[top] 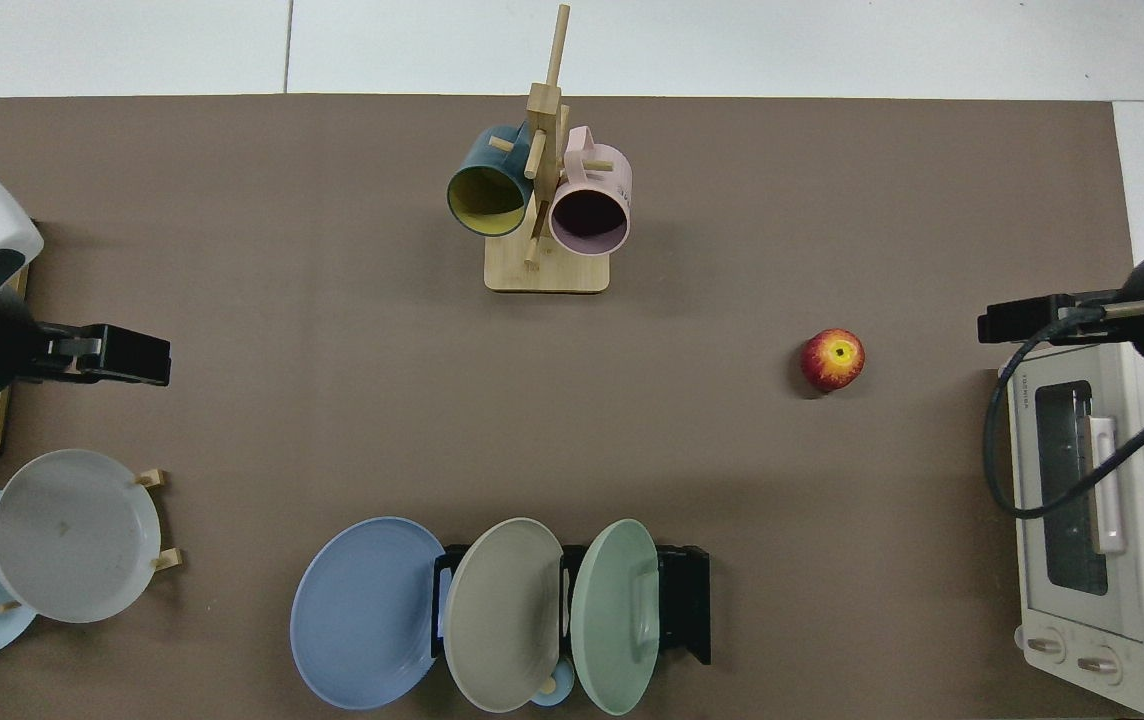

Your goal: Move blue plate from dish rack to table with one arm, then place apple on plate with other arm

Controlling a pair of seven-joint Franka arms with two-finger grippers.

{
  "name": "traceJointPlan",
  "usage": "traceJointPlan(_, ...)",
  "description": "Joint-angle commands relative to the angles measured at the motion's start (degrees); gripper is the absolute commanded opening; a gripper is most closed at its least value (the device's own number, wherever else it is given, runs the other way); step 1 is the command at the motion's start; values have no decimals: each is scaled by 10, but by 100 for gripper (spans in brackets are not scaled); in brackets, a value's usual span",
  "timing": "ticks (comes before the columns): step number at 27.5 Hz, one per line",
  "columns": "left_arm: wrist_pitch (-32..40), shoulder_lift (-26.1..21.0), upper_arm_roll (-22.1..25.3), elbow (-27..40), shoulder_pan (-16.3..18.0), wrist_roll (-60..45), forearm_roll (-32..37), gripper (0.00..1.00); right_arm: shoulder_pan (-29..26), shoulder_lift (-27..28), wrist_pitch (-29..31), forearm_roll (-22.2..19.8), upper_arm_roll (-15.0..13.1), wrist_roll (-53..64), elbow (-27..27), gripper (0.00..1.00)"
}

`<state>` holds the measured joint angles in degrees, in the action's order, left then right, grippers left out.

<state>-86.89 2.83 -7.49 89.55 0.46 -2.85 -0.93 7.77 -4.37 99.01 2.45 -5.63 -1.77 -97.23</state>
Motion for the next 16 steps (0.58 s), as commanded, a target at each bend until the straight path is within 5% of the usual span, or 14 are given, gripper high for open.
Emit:
traceJointPlan(1,13,7,2,0,0,9,8,100,-14,30,-17,-15,12,-16,29,100)
traceJointPlan(5,11,9,1,-2,1,7,8,100,-10,61,-34,-14,7,-15,77,100)
traceJointPlan(16,12,9,0,-1,-2,0,8,100,-7,58,-10,-4,8,-21,69,100)
